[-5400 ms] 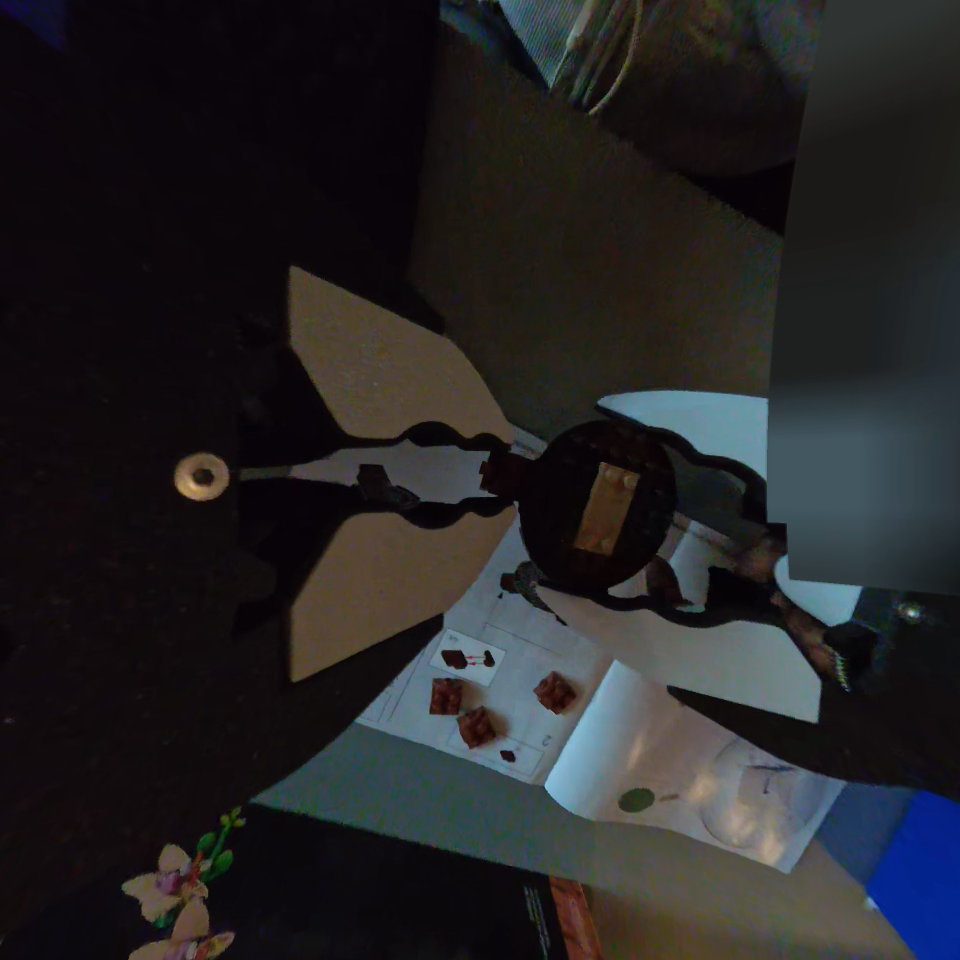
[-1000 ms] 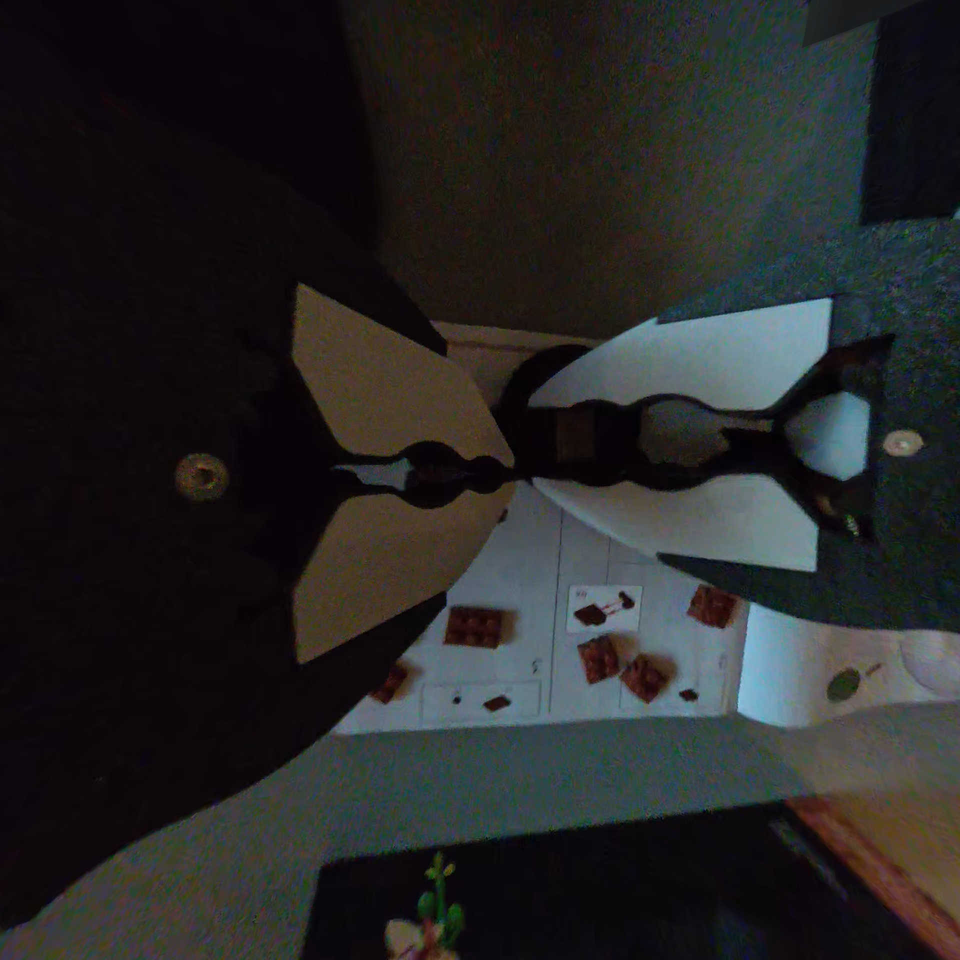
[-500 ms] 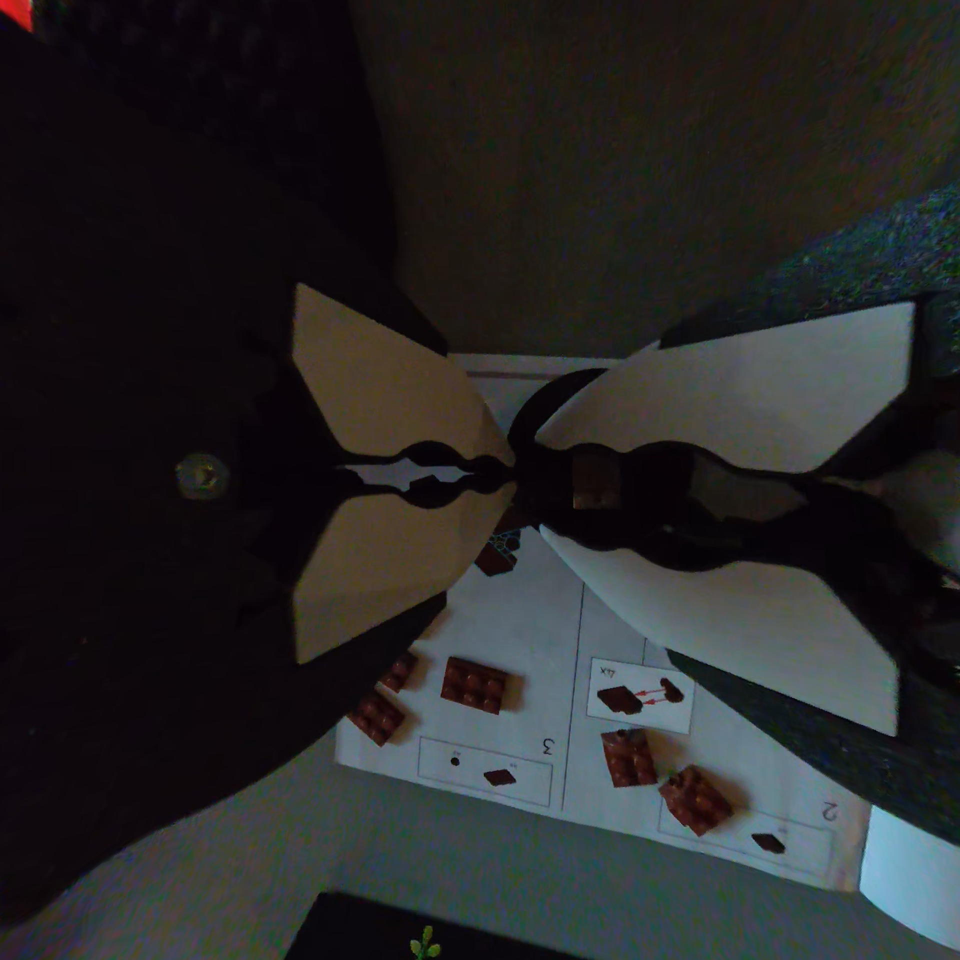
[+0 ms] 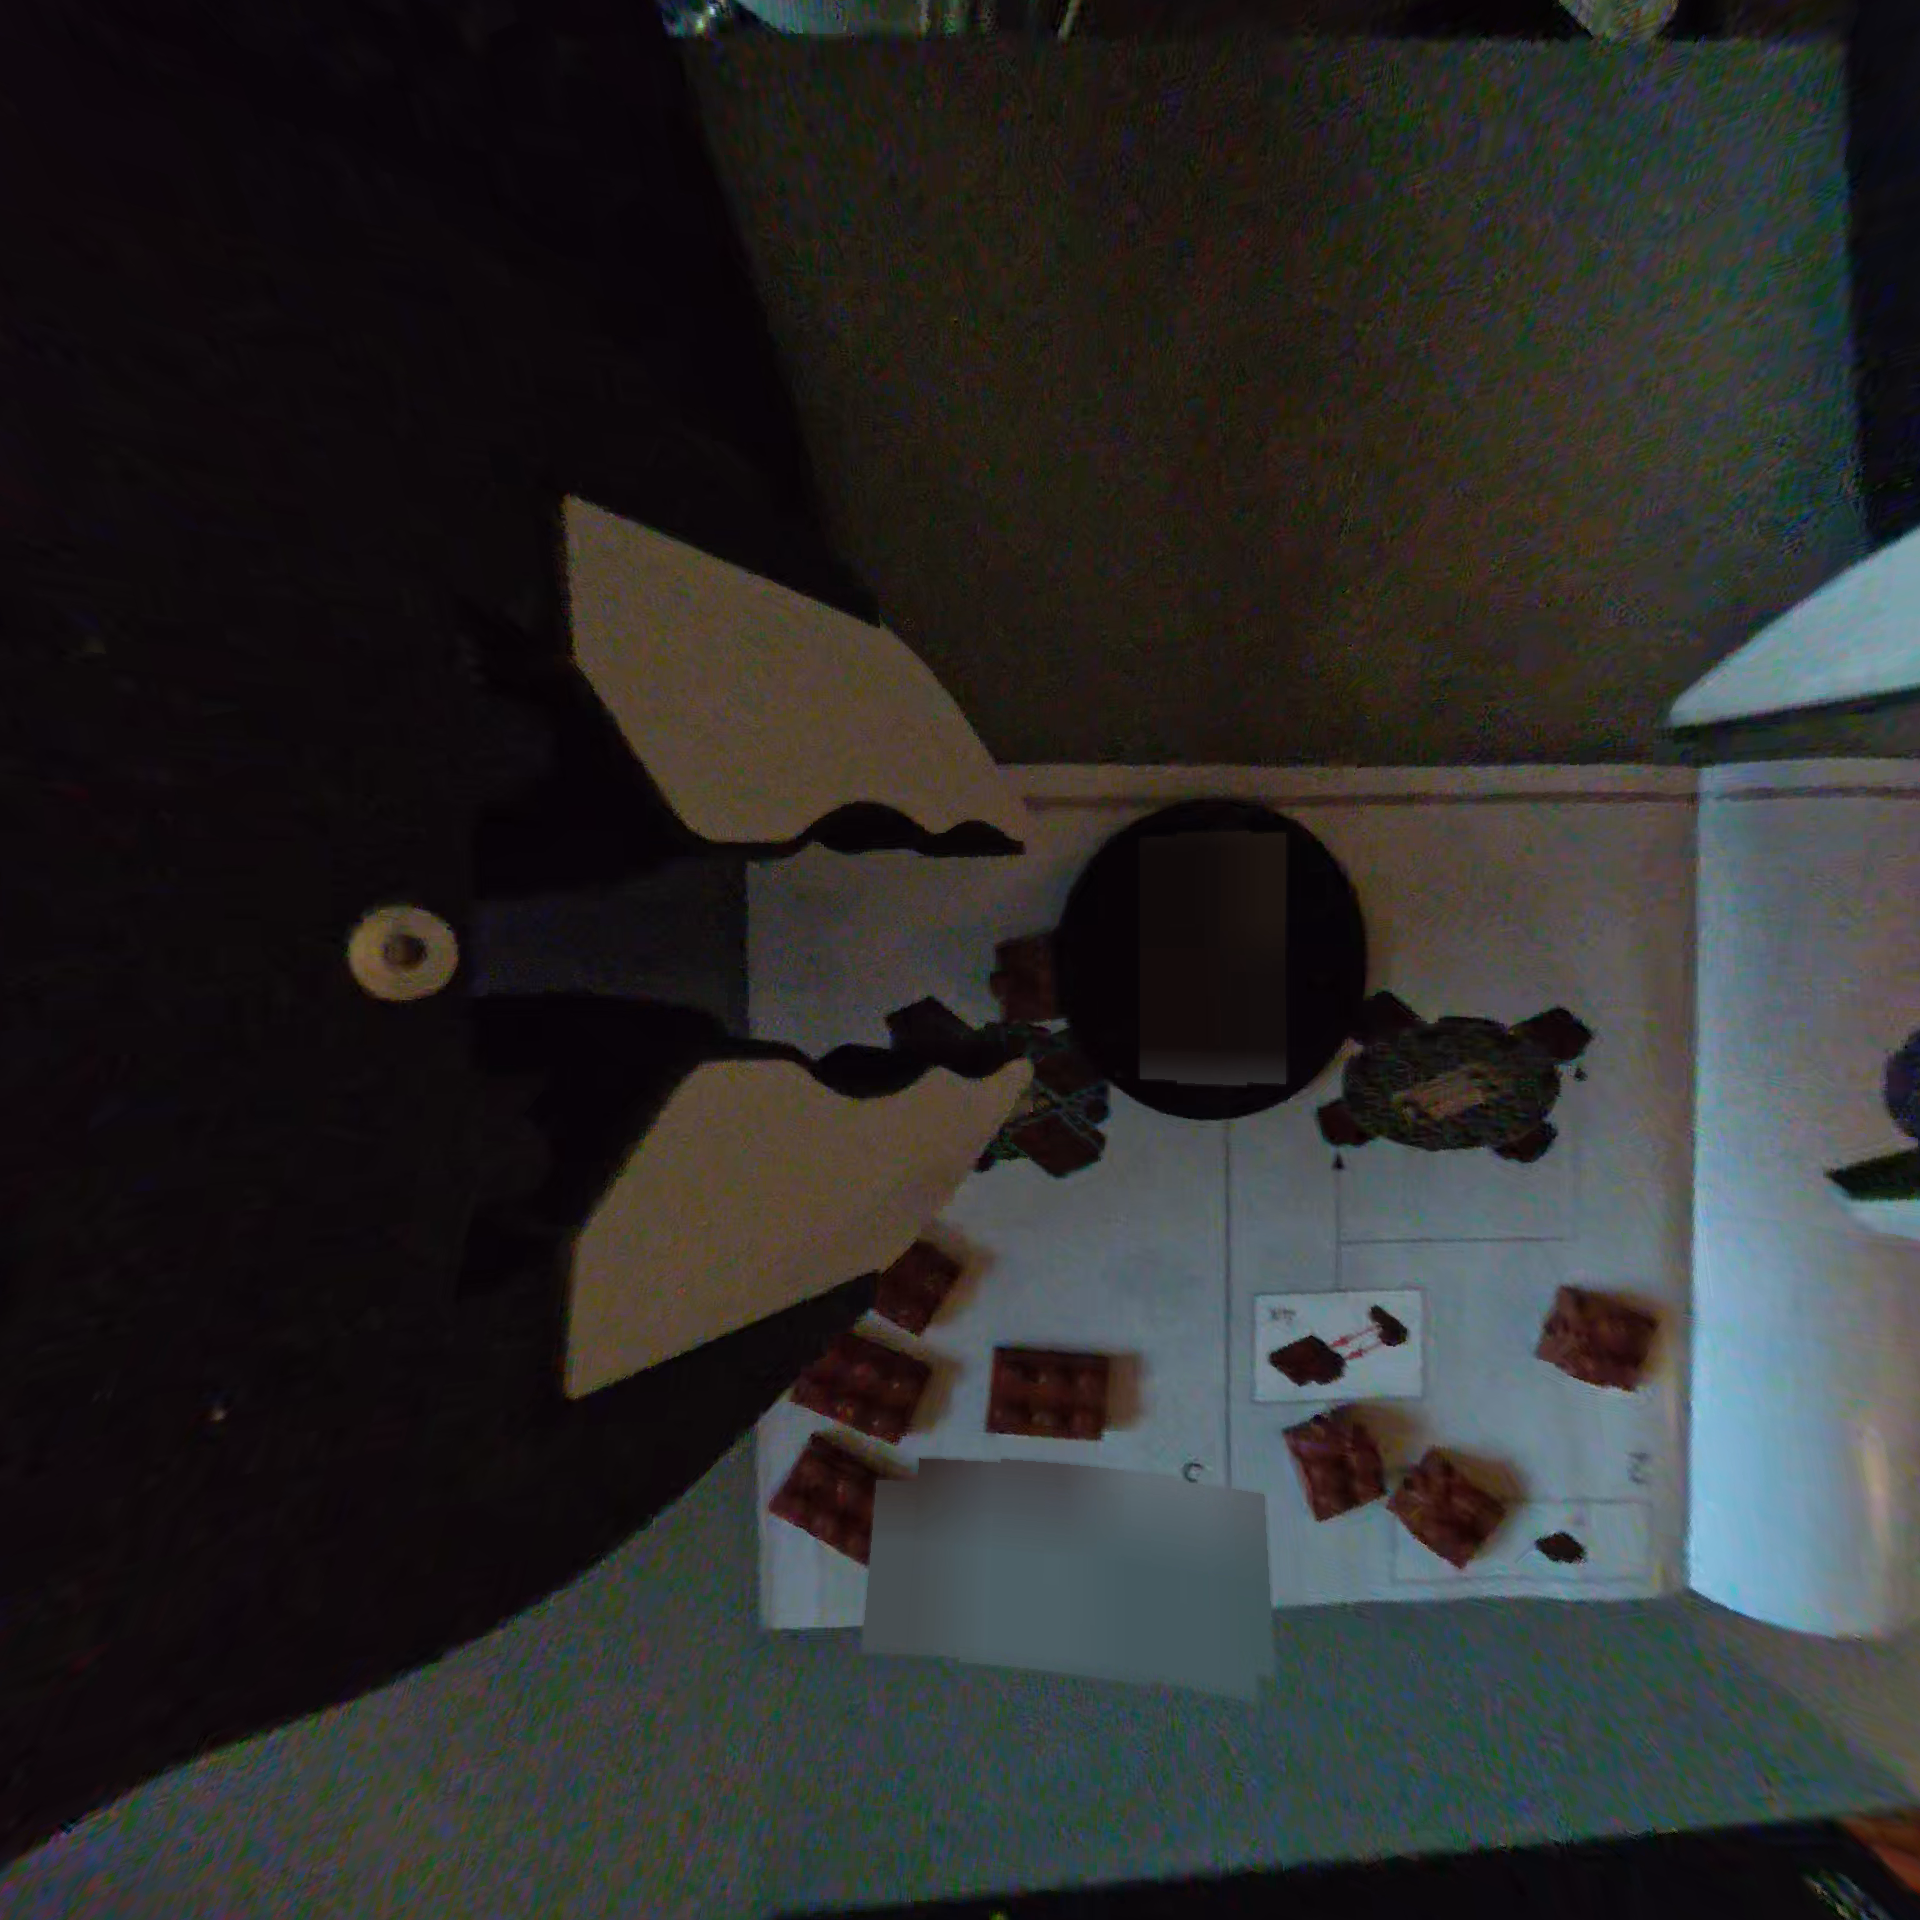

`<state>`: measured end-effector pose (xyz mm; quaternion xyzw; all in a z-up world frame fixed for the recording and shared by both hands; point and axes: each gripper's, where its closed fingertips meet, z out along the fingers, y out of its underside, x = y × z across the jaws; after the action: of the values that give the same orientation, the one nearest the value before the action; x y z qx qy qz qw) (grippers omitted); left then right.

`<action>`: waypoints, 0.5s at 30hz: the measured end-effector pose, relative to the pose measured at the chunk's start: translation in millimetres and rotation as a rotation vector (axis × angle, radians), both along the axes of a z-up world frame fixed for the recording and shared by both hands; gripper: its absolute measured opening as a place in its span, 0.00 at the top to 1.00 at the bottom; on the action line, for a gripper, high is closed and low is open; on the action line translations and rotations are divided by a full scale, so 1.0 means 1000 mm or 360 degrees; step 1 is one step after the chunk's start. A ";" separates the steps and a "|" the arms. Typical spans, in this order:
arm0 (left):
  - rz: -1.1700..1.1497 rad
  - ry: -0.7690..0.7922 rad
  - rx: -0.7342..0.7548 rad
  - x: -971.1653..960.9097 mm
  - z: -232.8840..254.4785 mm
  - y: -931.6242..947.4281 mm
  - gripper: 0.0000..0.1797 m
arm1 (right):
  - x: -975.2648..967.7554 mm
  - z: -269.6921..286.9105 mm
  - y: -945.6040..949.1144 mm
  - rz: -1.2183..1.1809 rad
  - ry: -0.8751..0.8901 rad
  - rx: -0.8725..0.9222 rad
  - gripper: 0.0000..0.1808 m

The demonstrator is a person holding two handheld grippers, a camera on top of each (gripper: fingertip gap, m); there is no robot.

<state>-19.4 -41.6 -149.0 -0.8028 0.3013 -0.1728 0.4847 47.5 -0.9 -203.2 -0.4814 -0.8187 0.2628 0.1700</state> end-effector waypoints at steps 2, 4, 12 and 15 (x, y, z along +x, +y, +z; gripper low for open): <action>0.0042 -0.0044 0.0037 -0.001 0.000 -0.004 0.65 | -0.004 -0.008 0.002 -0.0012 -0.0026 0.0046 0.82; 0.0049 -0.0080 0.0037 0.000 -0.002 -0.008 0.63 | -0.005 -0.016 0.000 0.0015 -0.0072 0.0043 0.83; 0.0341 -0.0306 0.0075 -0.020 0.003 -0.001 0.58 | -0.024 0.024 0.008 -0.0206 0.0406 -0.0102 0.92; 0.0429 -0.0742 0.0115 -0.017 0.031 0.002 0.64 | -0.035 0.074 0.012 -0.0428 0.0765 -0.0098 0.92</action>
<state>-36.7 -39.2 -118.4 -0.7565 0.0779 -0.2760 0.5878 12.4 10.7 -129.6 -0.5144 -0.6752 0.3695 0.3780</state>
